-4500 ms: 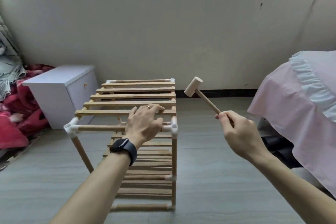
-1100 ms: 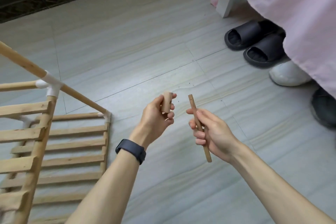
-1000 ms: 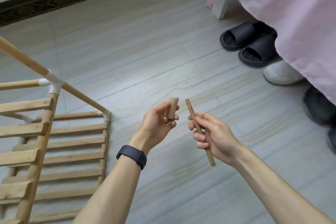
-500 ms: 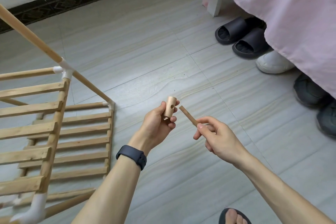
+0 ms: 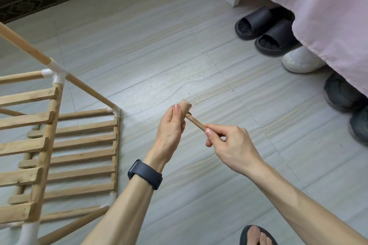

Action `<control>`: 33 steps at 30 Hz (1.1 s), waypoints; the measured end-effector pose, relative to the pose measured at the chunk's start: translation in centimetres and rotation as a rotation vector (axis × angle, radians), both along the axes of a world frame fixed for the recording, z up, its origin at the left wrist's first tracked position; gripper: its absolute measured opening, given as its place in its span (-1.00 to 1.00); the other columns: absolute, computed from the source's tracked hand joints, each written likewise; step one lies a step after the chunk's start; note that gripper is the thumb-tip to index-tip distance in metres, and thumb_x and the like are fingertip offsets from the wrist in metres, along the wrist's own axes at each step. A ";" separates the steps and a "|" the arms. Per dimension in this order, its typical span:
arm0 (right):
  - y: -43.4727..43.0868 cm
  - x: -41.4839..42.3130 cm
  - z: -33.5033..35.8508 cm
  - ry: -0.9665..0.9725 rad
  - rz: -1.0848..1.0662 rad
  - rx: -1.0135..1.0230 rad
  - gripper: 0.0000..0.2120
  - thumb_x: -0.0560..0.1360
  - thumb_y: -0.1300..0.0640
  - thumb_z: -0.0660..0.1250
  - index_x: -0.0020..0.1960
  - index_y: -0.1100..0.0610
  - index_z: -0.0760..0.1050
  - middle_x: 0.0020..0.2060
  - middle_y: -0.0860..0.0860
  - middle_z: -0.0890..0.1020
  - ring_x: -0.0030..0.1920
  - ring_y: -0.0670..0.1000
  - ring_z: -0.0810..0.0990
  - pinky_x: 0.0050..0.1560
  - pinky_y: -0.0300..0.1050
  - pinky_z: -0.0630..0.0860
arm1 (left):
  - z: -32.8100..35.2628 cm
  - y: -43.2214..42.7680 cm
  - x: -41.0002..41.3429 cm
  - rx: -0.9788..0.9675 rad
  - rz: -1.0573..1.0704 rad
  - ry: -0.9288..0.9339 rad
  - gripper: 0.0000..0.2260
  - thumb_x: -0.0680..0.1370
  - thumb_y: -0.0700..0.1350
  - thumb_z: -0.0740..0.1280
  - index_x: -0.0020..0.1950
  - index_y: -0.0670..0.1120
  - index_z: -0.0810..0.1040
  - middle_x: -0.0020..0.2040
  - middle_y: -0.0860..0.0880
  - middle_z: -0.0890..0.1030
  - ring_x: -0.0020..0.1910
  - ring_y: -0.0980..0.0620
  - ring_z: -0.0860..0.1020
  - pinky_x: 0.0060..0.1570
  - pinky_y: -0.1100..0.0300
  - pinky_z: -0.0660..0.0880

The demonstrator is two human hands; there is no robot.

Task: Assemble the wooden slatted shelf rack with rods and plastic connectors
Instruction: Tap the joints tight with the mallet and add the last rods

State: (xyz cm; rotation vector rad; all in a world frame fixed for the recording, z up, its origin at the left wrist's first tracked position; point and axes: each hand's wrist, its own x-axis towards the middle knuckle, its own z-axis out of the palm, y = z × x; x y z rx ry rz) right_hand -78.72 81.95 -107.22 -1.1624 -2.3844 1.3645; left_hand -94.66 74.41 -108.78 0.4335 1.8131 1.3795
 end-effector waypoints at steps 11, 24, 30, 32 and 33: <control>-0.7 1.0 7.8 0.322 -0.123 -0.465 -0.84 0.64 0.04 0.34 0.09 -0.01 0.69 -0.24 -0.01 0.70 -0.51 -0.12 0.34 -0.49 -0.30 0.26 | 11.6 -0.6 0.5 -0.043 -0.171 0.383 -0.68 0.73 0.06 0.04 0.16 -0.05 0.53 0.02 0.09 0.61 0.02 0.33 0.52 -0.20 0.51 0.37; -4.5 -3.1 30.7 1.060 -0.231 -0.689 -0.75 0.66 -0.05 0.27 -0.03 0.08 0.61 -0.21 -0.04 0.65 -0.19 -0.05 0.65 -0.11 -0.16 0.54 | 36.8 -8.9 -0.7 0.026 0.210 0.599 -0.73 0.72 0.04 0.06 0.20 -0.05 0.49 0.13 -0.12 0.63 -0.02 -0.05 0.63 -0.01 0.05 0.55; -8.5 -9.6 40.4 1.277 -0.145 -0.580 -0.72 0.70 0.05 0.18 -0.16 0.10 0.42 -0.43 -0.03 0.47 -0.41 -0.01 0.52 -0.17 -0.06 0.62 | 39.0 -18.5 -3.7 -1.030 0.002 1.346 -0.30 0.57 0.22 0.27 0.62 -0.01 0.11 0.60 -0.17 0.19 0.56 -0.27 0.14 0.46 -0.29 0.14; -10.1 -11.3 41.1 1.220 -0.066 -0.525 -0.73 0.69 0.03 0.19 -0.17 0.08 0.40 -0.46 -0.06 0.38 -0.50 -0.03 0.38 -0.34 -0.11 0.56 | 38.5 -22.0 -5.0 -1.055 -0.070 1.146 -0.28 0.62 -0.05 0.23 0.66 -0.03 -0.13 0.66 -0.10 -0.09 0.62 -0.27 -0.11 0.50 -0.40 -0.05; -11.0 -12.1 41.0 1.196 -0.028 -0.502 -0.73 0.68 0.03 0.20 -0.18 0.07 0.41 -0.48 -0.08 0.35 -0.52 -0.05 0.33 -0.41 -0.15 0.48 | 38.4 -23.7 -5.5 -0.983 -0.097 1.069 -0.30 0.61 -0.17 0.20 0.66 -0.02 -0.11 0.67 -0.06 -0.06 0.62 -0.24 -0.11 0.49 -0.42 -0.06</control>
